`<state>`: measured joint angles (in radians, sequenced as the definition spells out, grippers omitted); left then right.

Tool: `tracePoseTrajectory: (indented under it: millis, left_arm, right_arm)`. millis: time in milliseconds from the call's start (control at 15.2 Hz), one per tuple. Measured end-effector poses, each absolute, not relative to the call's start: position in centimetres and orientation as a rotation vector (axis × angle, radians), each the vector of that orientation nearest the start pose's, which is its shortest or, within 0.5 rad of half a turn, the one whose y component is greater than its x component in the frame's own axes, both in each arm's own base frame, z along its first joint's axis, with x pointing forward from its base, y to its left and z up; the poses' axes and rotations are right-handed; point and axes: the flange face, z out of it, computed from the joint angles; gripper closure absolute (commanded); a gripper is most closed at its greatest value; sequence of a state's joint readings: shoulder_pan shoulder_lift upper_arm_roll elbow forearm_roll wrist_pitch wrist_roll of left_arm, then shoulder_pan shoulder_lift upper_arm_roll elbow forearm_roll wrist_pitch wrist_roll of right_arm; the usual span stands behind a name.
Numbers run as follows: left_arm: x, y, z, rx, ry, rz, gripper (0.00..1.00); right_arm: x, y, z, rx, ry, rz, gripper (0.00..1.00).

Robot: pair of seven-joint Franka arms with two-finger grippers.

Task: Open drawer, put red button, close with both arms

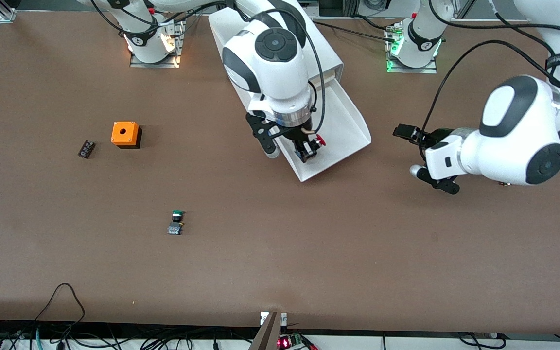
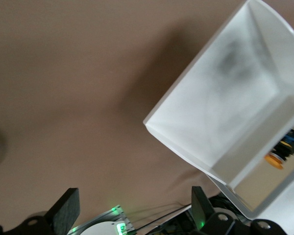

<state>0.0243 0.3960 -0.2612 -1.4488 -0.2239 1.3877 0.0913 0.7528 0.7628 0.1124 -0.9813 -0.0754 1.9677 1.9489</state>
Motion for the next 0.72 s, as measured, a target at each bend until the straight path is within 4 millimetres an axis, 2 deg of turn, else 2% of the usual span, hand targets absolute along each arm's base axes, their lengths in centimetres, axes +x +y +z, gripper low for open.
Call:
tracePoseTrajectory:
  millis: [197, 460, 592, 723]
  left_arm:
    - [60.4, -16.0, 47.0, -3.187, 0.506, 0.667, 0.00]
    - [61.9, -13.9, 51.3, -3.095, 0.464, 0.459, 0.00]
    - [62.5, -13.4, 51.8, -3.104, 0.448, 0.400, 0.00]
    - [63.1, -13.3, 51.0, -3.110, 0.445, 0.391, 0.00]
  right_arm:
    - [52.7, 58.8, 39.9, -2.444, 1.580, -0.039, 1.00]
    - [51.6, 60.8, 36.0, -2.411, 1.625, -0.033, 1.00]
    - [50.9, 61.5, 35.0, -2.399, 1.648, -0.030, 1.00]
    - [50.4, 62.1, 34.3, -2.388, 1.669, -0.033, 0.97]
